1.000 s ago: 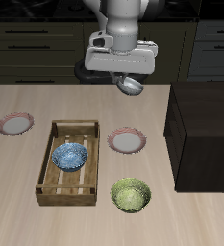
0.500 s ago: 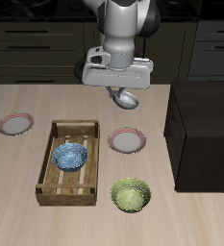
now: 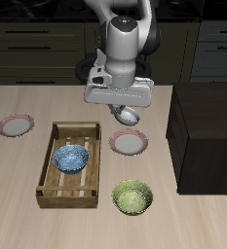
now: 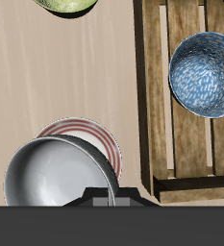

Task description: Place the white bowl onto the plate that is in the table center

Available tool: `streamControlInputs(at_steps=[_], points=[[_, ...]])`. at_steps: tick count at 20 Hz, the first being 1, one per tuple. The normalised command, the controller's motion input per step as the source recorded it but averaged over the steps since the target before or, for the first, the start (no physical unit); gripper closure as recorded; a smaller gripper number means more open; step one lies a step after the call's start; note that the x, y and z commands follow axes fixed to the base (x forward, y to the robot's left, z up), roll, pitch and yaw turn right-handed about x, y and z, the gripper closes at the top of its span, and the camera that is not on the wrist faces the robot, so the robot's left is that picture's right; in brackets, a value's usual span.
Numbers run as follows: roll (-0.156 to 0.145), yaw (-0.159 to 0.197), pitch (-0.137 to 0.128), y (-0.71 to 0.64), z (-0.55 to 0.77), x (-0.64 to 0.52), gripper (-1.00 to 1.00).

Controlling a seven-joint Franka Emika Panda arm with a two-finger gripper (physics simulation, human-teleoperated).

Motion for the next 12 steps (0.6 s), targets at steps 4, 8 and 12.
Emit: streamControlInputs(at_steps=[4, 8, 12], points=[[0.008, 0.014, 0.023, 0.05, -0.26, 0.04, 1.00], [0.021, 0.010, 0.028, 0.17, -0.34, 0.04, 1.00], [0.005, 0.011, 0.020, 0.04, -0.23, 0.03, 1.00]])
